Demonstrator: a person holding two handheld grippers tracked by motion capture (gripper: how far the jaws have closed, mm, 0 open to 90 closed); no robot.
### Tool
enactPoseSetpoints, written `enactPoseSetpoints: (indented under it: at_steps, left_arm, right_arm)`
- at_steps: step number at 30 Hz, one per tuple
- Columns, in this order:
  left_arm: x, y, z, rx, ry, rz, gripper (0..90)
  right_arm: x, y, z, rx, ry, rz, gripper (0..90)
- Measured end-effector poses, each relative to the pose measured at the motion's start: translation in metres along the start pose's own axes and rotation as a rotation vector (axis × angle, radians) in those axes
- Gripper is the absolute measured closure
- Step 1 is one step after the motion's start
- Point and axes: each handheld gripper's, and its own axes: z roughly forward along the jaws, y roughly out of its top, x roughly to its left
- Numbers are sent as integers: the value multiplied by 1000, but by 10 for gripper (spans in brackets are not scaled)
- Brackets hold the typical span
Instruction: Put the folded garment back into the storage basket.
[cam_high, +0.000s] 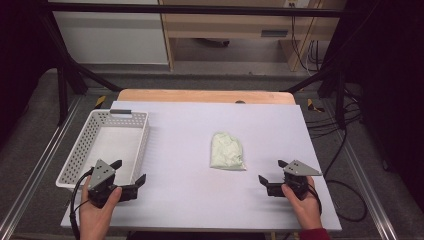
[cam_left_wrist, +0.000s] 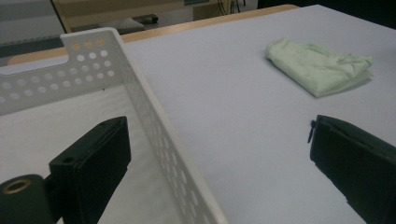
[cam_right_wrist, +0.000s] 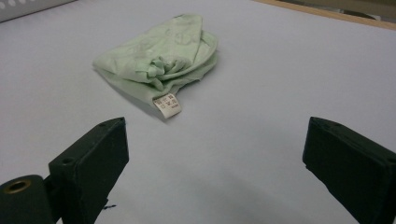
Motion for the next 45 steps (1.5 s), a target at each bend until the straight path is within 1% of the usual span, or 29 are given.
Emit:
enactPoseSetpoints:
  at_steps: [2,3,4,8,12,13,15,16,18,20,21,23,24,25,26,27,28,29,31,32,33,34,35,37,38,39,40,43,45]
  left_arm:
    - [-5,4,0,2,-9,26,51]
    - [-5,4,0,2,-9,26,52]
    - [-10,9,2,1,-11,40,52]
    - [-18,18,5,-8,-22,53,53]
    - [-23,23,11,-10,-47,63,57]
    - [-27,26,16,0,-52,79,59]
    - [-31,30,22,12,-72,90,64]
    - [-31,30,22,12,-72,90,63]
    - [-41,35,32,31,-93,114,62]
    - [-44,37,36,39,-102,118,63]
    - [-52,40,45,53,-123,126,64]
    - [-59,41,55,70,-137,140,64]
    - [-59,41,55,70,-137,140,65]
    - [-67,43,66,89,-151,157,66]
    - [-70,43,72,95,-160,159,67]
    - [-70,43,72,95,-160,159,68]
    - [-74,43,77,102,-167,168,70]
    - [-79,42,89,124,-176,174,75]
    - [-84,42,101,144,-195,177,80]
    - [-84,42,101,144,-195,177,80]
    - [-89,42,111,165,-200,189,81]
    - [-89,42,111,165,-200,189,81]
    - [-93,42,121,178,-213,203,83]
    - [-99,42,129,192,-222,225,83]
    - [-99,42,129,192,-222,225,84]
    - [-103,43,137,206,-241,220,85]
    - [-103,43,137,206,-241,220,85]
    - [-109,44,150,225,-241,243,91]
    - [-109,44,153,226,-244,239,98]
  right_arm:
    - [0,0,0,1,0,-2,74]
    - [1,1,0,-2,2,-3,73]
    - [1,1,0,-3,4,-2,73]
    - [2,1,1,0,8,-10,73]
    - [3,0,1,4,6,-14,72]
    - [3,0,1,4,6,-14,72]
    - [4,1,1,0,7,-12,72]
    - [4,1,1,0,7,-12,72]
    - [4,1,3,4,-7,-18,74]
    - [4,2,3,2,-8,-16,74]
    - [4,2,4,2,-6,-18,74]
    - [5,1,4,6,-2,-24,73]
    - [5,1,4,5,-1,-25,73]
    - [5,2,4,2,2,-26,73]
    - [5,2,4,1,4,-26,73]
    - [5,2,4,1,4,-26,73]
    - [6,2,4,7,5,-32,73]
    - [6,2,4,9,8,-30,72]
    - [7,2,4,7,10,-31,72]
    - [7,2,4,7,10,-31,72]
    - [7,2,4,6,11,-32,72]
    - [7,2,4,6,11,-32,72]
    - [6,1,6,9,3,-30,69]
    - [7,2,6,10,4,-29,68]
    - [8,2,7,12,6,-32,66]
    - [8,2,7,16,6,-34,66]
    - [8,2,8,18,5,-32,66]
    - [9,2,8,20,6,-35,66]
    - [10,2,8,20,6,-37,66]
